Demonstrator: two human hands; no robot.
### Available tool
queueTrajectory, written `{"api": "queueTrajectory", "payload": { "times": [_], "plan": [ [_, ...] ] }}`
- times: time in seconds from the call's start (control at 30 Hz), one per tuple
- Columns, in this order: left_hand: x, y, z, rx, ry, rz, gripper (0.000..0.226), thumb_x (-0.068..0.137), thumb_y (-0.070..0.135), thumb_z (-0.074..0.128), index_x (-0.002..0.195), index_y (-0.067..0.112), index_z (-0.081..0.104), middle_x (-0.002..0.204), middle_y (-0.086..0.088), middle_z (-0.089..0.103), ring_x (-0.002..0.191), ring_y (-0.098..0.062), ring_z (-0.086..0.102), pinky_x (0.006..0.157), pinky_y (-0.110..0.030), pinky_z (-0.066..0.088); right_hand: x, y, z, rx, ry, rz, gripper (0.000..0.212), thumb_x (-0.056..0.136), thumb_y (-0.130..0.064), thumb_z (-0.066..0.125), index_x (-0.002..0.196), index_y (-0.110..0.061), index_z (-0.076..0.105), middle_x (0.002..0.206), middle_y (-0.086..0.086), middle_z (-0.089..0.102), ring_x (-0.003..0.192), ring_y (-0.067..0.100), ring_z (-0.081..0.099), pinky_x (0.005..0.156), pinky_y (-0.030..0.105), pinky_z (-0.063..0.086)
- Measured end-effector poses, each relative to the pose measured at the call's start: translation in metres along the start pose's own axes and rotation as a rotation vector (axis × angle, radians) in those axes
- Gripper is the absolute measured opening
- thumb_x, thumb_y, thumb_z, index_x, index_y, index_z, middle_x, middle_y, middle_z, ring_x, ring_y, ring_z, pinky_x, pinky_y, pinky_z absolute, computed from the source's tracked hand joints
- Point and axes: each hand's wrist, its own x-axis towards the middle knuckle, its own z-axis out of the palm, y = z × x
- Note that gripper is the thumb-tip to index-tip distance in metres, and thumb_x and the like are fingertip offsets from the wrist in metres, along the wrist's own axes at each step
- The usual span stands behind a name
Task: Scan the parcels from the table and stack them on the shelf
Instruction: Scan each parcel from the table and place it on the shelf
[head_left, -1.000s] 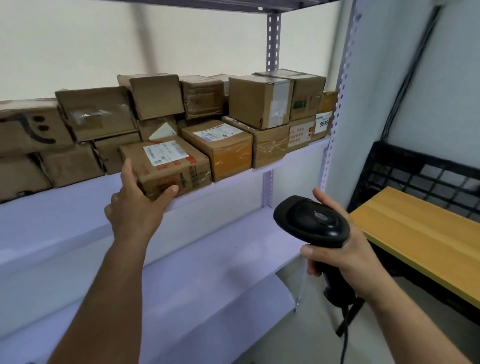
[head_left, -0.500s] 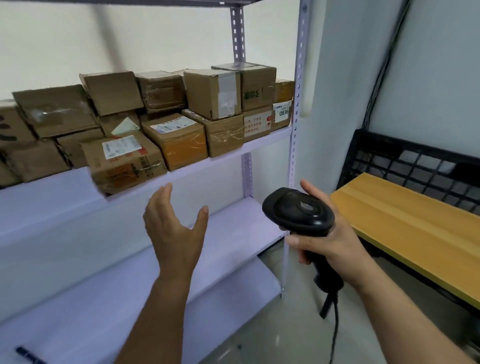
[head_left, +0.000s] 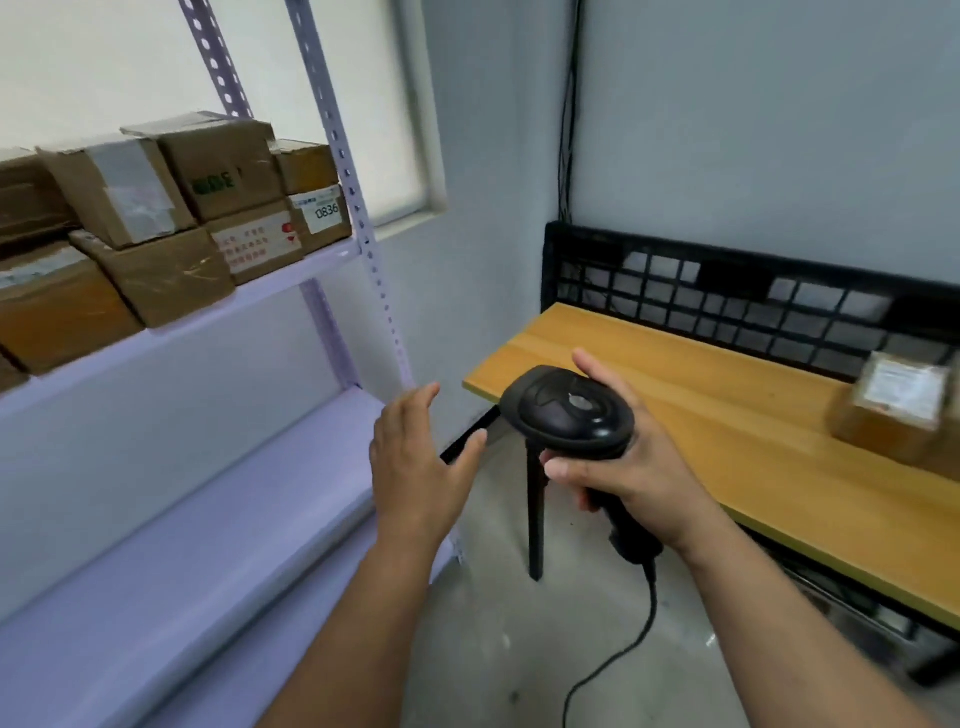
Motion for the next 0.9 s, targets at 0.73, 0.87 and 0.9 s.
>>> {"api": "queueTrajectory", "payload": {
  "times": [0.73,0.87,0.9],
  "plan": [
    [-0.008,0.178,0.24,-0.19,-0.463,0.313,0.063,0.086,0.04,0.068,0.139,0.014,0.045,0.136,-0.006,0.047,0.129,-0.023,0.041,0.106,-0.039,0.034,-0.081,0.022,-0.241,-0.07,0.57,0.1,0.101,0.059,-0.014,0.086,0.141,-0.046,0.038,0.111,0.015,0.066,0.06,0.025,0.063,0.047,0.033,0.05],
    [0.004,0.209,0.286,-0.234,-0.549,0.341,0.064,0.086,0.04,0.067,0.14,0.016,0.044,0.136,-0.004,0.047,0.128,-0.021,0.04,0.105,-0.035,0.033,-0.078,0.024,-0.281,-0.088,0.653,0.144,0.107,0.056,-0.023,0.091,0.144,-0.046,0.036,0.111,0.017,0.066,0.054,0.021,0.06,0.047,0.035,0.05],
    [0.007,0.216,0.297,-0.242,-0.559,0.345,0.063,0.086,0.04,0.068,0.14,0.016,0.045,0.135,-0.005,0.047,0.126,-0.021,0.042,0.104,-0.036,0.034,-0.076,0.025,-0.29,-0.091,0.669,0.156,0.108,0.056,-0.022,0.093,0.145,-0.046,0.036,0.112,0.018,0.065,0.054,0.023,0.06,0.048,0.035,0.05]
  ]
}}
